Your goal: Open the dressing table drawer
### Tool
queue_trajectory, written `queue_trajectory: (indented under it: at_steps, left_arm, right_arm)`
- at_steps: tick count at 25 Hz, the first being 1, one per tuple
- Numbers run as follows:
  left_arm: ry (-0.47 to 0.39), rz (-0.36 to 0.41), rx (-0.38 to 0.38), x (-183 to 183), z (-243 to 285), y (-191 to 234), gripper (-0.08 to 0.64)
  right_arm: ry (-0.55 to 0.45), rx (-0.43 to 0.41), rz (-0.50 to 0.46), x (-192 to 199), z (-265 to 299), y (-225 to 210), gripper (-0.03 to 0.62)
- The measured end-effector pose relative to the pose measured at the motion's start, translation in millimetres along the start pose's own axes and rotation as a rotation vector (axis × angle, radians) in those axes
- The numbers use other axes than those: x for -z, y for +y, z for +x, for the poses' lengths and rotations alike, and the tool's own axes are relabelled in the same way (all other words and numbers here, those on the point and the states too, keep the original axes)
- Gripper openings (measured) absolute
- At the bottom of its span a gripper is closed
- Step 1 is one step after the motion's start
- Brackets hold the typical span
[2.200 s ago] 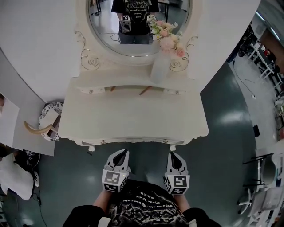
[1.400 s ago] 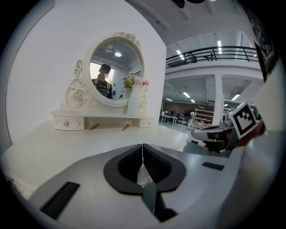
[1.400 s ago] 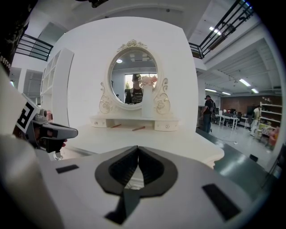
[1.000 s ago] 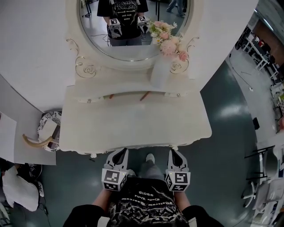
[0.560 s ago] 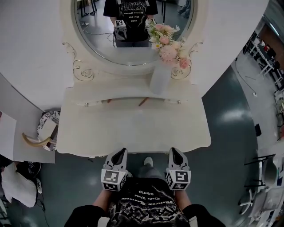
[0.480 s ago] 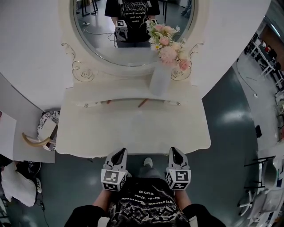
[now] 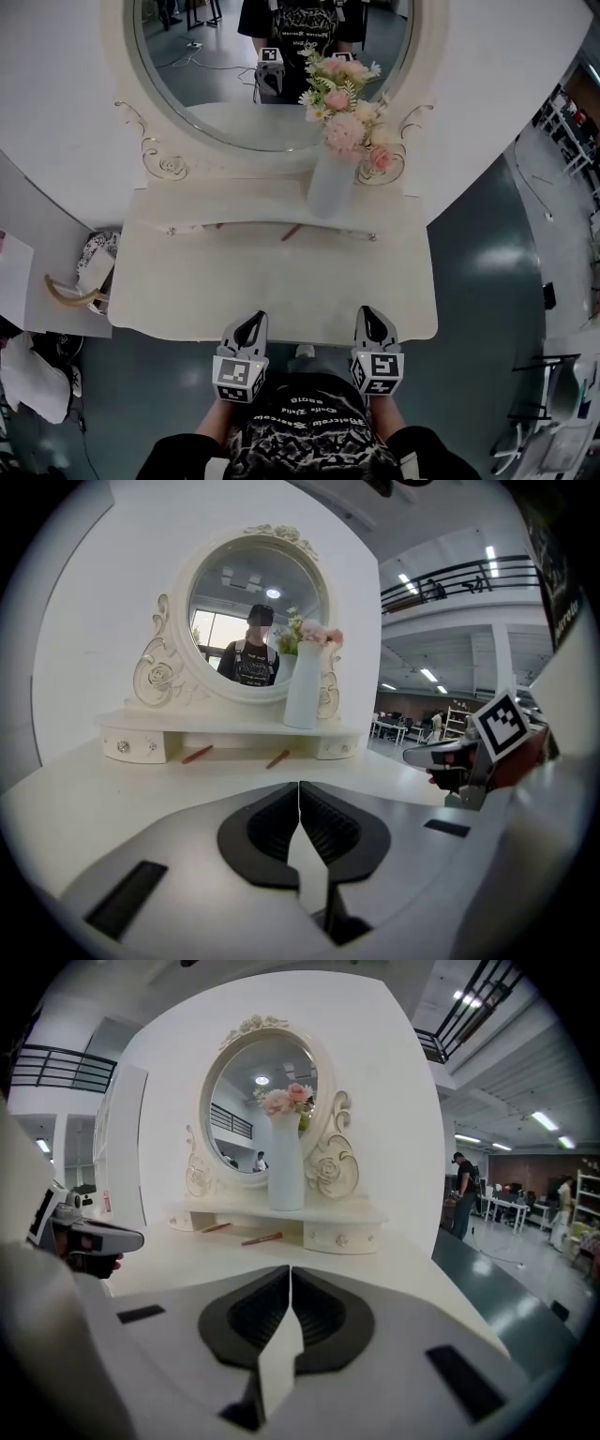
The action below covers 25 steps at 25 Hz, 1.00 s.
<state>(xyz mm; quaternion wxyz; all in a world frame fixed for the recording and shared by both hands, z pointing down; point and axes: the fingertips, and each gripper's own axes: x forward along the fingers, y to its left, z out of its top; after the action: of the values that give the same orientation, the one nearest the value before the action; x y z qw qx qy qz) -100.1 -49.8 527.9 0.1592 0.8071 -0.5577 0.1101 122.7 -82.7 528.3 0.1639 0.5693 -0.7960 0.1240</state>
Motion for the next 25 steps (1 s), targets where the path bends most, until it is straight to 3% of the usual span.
queue_trajectory:
  at_steps: [7,14,18,25]
  left_arm:
    - [-0.006,0.005,-0.037,-10,30,-16,0.017]
    - [-0.026,-0.052,-0.088,-18,48,-19,0.017]
    - [-0.003,-0.053,-0.104,-14,48,-15,0.017]
    - [0.023,-0.049,-0.105,-16,51,3,0.017]
  right_arm:
    - [0.021,-0.046,-0.008,-4,28,-33,0.014]
    - [0.028,-0.072,0.001,-9,52,-56,0.017]
    - [0.039,-0.074,0.009,-13,63,-61,0.095]
    - [0.057,-0.038,0.047,-20,85,-68,0.13]
